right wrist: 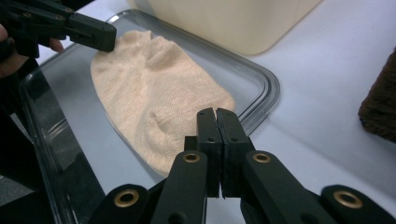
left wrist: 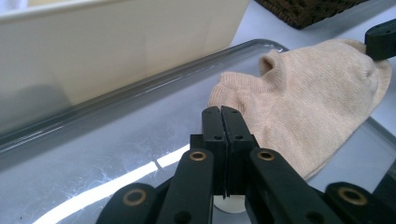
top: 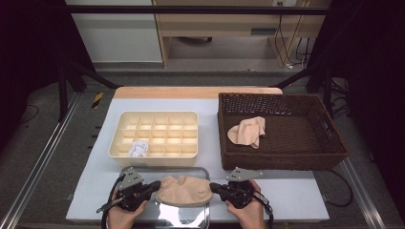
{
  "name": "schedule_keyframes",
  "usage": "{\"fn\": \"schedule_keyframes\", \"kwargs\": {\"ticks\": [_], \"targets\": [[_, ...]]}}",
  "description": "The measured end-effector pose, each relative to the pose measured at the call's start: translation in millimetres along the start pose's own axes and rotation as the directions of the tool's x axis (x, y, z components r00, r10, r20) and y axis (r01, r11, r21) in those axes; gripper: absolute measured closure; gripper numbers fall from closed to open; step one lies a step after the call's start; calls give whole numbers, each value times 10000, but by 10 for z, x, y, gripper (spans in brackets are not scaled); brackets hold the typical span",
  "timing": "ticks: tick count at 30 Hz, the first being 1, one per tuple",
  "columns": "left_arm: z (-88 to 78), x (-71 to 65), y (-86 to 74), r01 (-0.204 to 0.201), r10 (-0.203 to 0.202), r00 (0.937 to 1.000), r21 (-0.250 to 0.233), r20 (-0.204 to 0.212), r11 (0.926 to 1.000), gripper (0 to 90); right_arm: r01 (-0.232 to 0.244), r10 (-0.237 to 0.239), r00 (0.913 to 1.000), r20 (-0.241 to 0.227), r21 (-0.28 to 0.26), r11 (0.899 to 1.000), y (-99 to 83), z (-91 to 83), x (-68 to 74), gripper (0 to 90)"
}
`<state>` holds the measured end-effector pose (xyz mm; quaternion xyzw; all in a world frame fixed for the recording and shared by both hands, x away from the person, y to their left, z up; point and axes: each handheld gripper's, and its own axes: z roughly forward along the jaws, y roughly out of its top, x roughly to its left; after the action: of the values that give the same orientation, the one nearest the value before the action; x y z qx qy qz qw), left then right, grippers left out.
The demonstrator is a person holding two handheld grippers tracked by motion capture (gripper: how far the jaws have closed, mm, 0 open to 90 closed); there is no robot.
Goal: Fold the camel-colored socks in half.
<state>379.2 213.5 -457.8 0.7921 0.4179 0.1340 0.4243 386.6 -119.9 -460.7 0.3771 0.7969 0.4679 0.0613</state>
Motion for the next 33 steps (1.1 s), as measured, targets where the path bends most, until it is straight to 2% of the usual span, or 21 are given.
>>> {"fn": "schedule_keyframes", "kwargs": {"ticks": [8, 13, 19, 22, 28, 33], "targets": [[47, -7, -35, -158, 163, 9998, 383, -128, 9991, 886, 48, -59, 9997, 230, 476, 9989, -59, 105, -8, 895], [62, -16, -42, -183, 189, 9997, 403, -154, 9990, 883, 5, -24, 9996, 271, 724, 9974, -95, 134, -14, 881], [85, 21, -56, -206, 211, 9995, 222, -226, 9995, 723, -262, 249, 9989, 388, 328, 9991, -107, 94, -17, 753], [129, 22, -65, -257, 264, 9995, 322, -193, 9992, 700, -438, 419, 9982, 438, 425, 9981, -148, 138, -20, 703], [160, -11, -83, -297, 305, 9994, 465, -156, 9985, 734, -537, 513, 9978, 422, 575, 9969, -193, 189, 2, 715], [171, -54, -90, -322, 332, 9993, 597, -145, 9977, 827, -1059, 1049, 9942, 250, 439, 9934, -223, 193, 3, 781]]}}
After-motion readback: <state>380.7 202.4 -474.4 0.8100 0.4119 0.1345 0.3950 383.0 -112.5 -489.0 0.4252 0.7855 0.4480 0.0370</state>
